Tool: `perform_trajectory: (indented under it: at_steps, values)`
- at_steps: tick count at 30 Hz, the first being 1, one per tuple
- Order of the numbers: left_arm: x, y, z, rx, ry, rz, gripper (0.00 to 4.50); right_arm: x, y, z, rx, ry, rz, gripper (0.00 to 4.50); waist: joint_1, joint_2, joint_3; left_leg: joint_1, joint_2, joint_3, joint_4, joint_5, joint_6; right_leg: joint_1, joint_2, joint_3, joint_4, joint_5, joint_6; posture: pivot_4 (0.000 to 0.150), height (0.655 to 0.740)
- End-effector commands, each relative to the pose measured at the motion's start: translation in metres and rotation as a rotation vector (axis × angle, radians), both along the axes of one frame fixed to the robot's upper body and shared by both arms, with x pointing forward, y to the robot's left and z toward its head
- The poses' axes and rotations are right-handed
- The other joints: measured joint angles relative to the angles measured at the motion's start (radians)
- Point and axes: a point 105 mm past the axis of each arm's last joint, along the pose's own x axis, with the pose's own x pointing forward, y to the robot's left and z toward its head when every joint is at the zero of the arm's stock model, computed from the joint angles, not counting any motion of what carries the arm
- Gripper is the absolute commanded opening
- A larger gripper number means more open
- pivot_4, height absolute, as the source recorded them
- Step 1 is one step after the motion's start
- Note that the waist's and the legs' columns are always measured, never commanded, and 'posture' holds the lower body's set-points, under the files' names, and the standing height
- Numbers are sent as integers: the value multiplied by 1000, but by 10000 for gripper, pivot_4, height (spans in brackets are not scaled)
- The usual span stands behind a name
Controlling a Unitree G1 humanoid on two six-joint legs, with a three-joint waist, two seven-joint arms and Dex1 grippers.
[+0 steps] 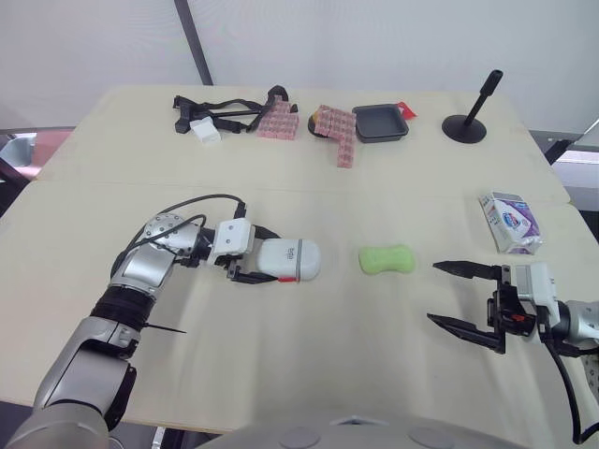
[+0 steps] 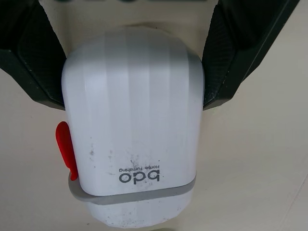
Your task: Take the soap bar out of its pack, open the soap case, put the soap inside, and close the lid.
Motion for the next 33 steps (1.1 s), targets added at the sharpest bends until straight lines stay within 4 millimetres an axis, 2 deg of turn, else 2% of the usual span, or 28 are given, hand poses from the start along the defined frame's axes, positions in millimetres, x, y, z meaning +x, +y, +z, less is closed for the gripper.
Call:
perform_trajectory:
  at_steps: [1, 8, 11, 13, 19, 21, 26, 30, 33]
  values:
    - [5, -1, 8, -13, -49, 3, 34569, 0, -2, 10, -9, -50, 3, 45000, 0, 0, 0, 0, 0, 0, 0, 0, 0, 0, 0, 0, 0, 0, 0, 1500, 7400]
    - [4, -1, 9, -15, -83, -14, 34569, 1, -4, 5, -36, -8, -18, 45000, 0, 0, 0, 0, 0, 0, 0, 0, 0, 0, 0, 0, 0, 0, 0, 1500, 7400]
    - [2, -3, 15, -56, -120, -30, 34569, 6, -3, 12, -18, 68, -50, 45000, 0, 0, 0, 0, 0, 0, 0, 0, 0, 0, 0, 0, 0, 0, 1, 1500, 7400]
    - [2, -10, 26, -123, -190, -36, 34569, 14, -1, 18, 16, 220, -108, 45000, 0, 0, 0, 0, 0, 0, 0, 0, 0, 0, 0, 0, 0, 1, 1, 1500, 7400]
    - [-7, -33, 49, -250, -343, -54, 34569, 18, 28, 48, 90, 520, -102, 45000, 4, 0, 0, 0, 0, 0, -1, 0, 0, 1, 0, 0, 0, 1, 2, 1500, 7400]
    - [-11, -42, 54, -280, -380, -66, 34569, 21, 42, 60, 122, 556, -82, 45000, 7, 0, 0, 1, 0, 0, -1, 1, -1, 1, 0, 0, -1, 1, 2, 1500, 7400]
    - [-17, -61, 64, -340, -454, -76, 34569, 37, 64, 74, 191, 668, -115, 45000, 24, 0, 0, 1, 0, 0, -2, 4, -7, 1, 1, 1, -2, 1, 2, 1500, 7400]
    - [-19, -68, 67, -367, -494, -66, 34569, 46, 78, 86, 267, 762, -131, 45000, 31, 0, 0, 0, 0, 0, -2, 4, -8, 1, 1, 1, -3, 1, 2, 1500, 7400]
    - [-22, -71, 64, -368, -508, -70, 34569, 45, 87, 92, 283, 791, -111, 45000, 38, 0, 0, -1, 0, 0, -3, 4, -9, 1, 2, 1, -4, 1, 3, 1500, 7400]
